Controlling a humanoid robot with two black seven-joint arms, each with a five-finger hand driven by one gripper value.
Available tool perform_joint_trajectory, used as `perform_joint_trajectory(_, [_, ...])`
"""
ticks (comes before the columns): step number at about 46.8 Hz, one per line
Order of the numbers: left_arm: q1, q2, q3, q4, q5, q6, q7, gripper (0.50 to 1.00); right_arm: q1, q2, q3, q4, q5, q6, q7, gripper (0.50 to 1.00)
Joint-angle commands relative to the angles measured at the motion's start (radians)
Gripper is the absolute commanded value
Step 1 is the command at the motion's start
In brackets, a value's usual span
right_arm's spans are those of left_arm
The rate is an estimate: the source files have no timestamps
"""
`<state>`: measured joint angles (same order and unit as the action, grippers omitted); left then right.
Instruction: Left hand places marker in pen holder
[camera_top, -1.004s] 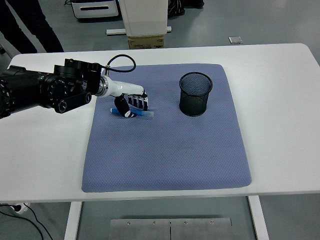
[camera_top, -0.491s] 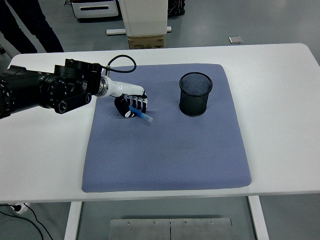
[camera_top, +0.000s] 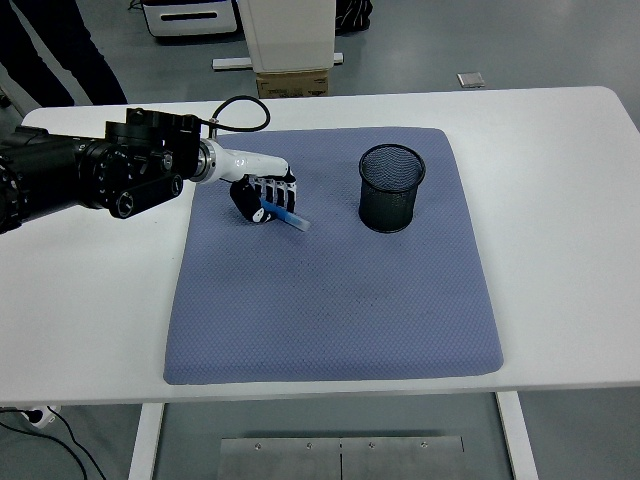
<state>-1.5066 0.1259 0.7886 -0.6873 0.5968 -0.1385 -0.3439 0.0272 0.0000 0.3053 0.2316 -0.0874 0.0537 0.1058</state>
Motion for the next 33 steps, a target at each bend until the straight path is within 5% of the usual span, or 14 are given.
perform_joint_trajectory(1, [0.0, 0.0, -0.008, 0.002, 0.0, 0.011, 0.0, 0.522, 0.0, 0.0, 0.0, 0.0, 0.0, 0.0, 0.0, 1.0])
perform_joint_trajectory(33, [0.0, -0.002, -0.022, 0.009, -0.041, 0.077, 0.0, 0.56, 0.0, 0.0, 0.0, 0.0, 0.0, 0.0, 0.0, 1.0])
